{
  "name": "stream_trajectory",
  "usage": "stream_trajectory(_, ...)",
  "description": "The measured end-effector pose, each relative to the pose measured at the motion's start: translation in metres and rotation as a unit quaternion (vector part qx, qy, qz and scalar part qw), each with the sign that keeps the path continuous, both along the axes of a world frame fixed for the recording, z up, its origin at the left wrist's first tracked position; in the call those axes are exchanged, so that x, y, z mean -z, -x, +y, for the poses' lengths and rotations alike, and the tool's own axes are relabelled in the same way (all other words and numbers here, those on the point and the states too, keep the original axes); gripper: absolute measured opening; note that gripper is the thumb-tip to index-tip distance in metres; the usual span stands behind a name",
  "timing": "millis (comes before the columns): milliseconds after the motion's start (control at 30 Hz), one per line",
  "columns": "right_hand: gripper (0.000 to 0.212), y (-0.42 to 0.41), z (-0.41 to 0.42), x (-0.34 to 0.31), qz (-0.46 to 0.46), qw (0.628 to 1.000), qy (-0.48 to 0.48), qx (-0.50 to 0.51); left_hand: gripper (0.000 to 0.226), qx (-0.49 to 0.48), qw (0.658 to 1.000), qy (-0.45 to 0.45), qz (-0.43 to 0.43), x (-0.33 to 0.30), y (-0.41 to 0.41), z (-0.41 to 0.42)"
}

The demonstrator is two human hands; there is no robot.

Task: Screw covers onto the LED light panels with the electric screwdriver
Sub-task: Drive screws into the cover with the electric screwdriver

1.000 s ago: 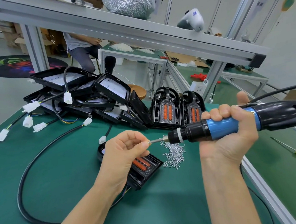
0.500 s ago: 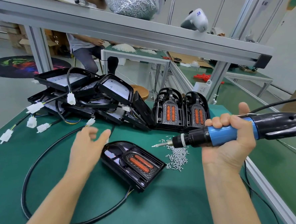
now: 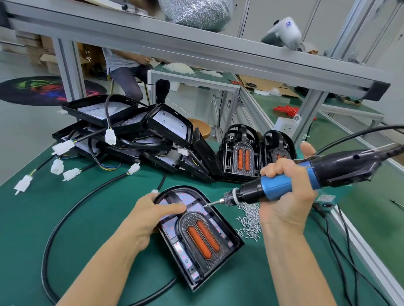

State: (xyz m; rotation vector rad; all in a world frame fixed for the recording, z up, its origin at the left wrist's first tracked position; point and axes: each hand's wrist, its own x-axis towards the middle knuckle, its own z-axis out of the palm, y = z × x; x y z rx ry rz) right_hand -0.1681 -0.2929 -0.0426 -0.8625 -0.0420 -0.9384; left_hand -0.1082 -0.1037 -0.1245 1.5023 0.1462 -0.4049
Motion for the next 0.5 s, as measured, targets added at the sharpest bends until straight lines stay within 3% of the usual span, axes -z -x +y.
stream_trajectory(100, 0.043, -0.005, 0.002, 0.000, -0.003, 1.000, 0.005, -0.004, 0.043, -0.022, 0.999, 0.028, -0.025, -0.002, 0.008, -0.006)
stream_trajectory(267, 0.042, -0.012, 0.007, 0.000, -0.005, 1.000, 0.024, -0.001, 0.086, -0.042, 0.996, 0.072, -0.034, -0.003, 0.015, -0.014)
stream_trajectory(500, 0.043, -0.016, 0.019, 0.001, 0.013, 0.998, 0.053, 0.014, 0.053, -0.046, 0.994, 0.094, -0.040, 0.003, 0.018, -0.014)
